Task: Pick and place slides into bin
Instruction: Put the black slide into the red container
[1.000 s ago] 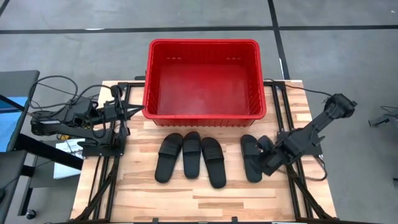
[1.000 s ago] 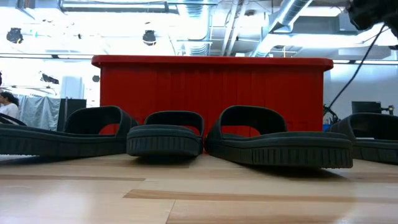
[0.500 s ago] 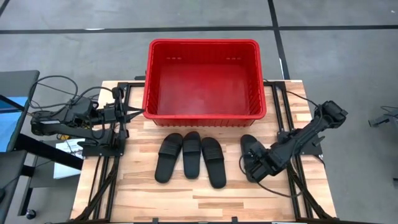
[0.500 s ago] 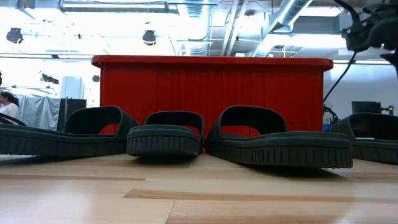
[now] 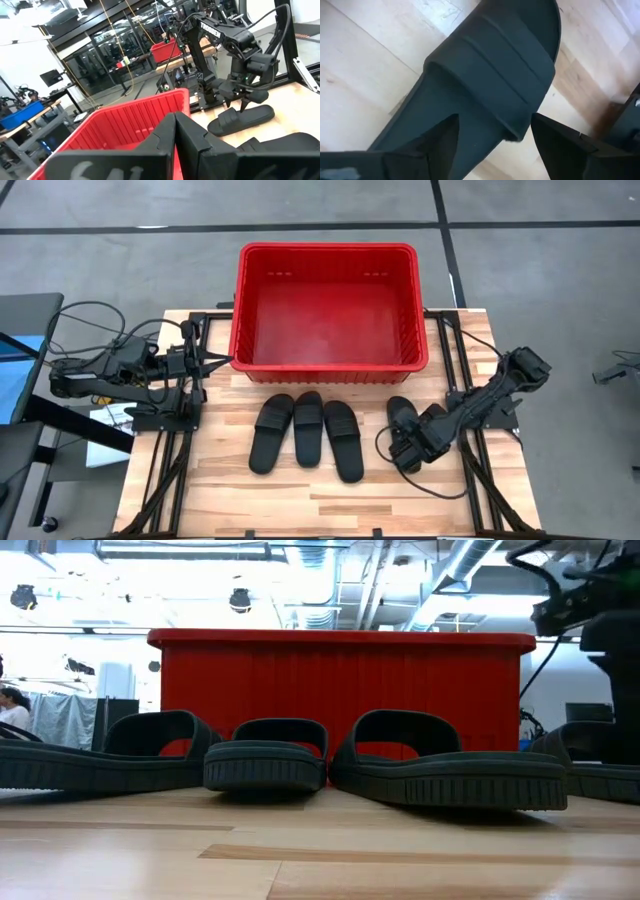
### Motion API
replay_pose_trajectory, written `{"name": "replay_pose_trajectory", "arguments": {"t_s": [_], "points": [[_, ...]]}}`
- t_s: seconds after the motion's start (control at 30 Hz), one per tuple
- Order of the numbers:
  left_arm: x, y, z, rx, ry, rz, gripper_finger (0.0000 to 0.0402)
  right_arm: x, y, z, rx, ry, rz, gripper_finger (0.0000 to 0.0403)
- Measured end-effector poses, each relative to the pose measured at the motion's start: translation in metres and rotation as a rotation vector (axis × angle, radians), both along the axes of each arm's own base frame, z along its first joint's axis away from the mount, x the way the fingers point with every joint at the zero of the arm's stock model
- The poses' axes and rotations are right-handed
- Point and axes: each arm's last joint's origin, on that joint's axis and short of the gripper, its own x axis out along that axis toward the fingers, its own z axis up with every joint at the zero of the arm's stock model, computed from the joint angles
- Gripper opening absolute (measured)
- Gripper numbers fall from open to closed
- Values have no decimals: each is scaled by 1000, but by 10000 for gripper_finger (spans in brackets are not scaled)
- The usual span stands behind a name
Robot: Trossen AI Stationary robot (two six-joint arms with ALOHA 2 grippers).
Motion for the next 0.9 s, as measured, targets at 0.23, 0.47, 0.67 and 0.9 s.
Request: {"name": "replay_pose_trajectory", "arguments": {"t_s": [0.23,0.47,0.67,0.9], "points": [[0,0,0,-11,-2,7,0,9,-6,-13,-21,97,92,240],[0,1,0,-25,-4,26,0,16,-11,-27,-60,169,108,240],[0,1,0,-53,-9,34,0,21,-12,-42,-104,223,100,224],[0,1,0,-53,-9,34,0,28,-10,-43,-114,242,95,50]]}}
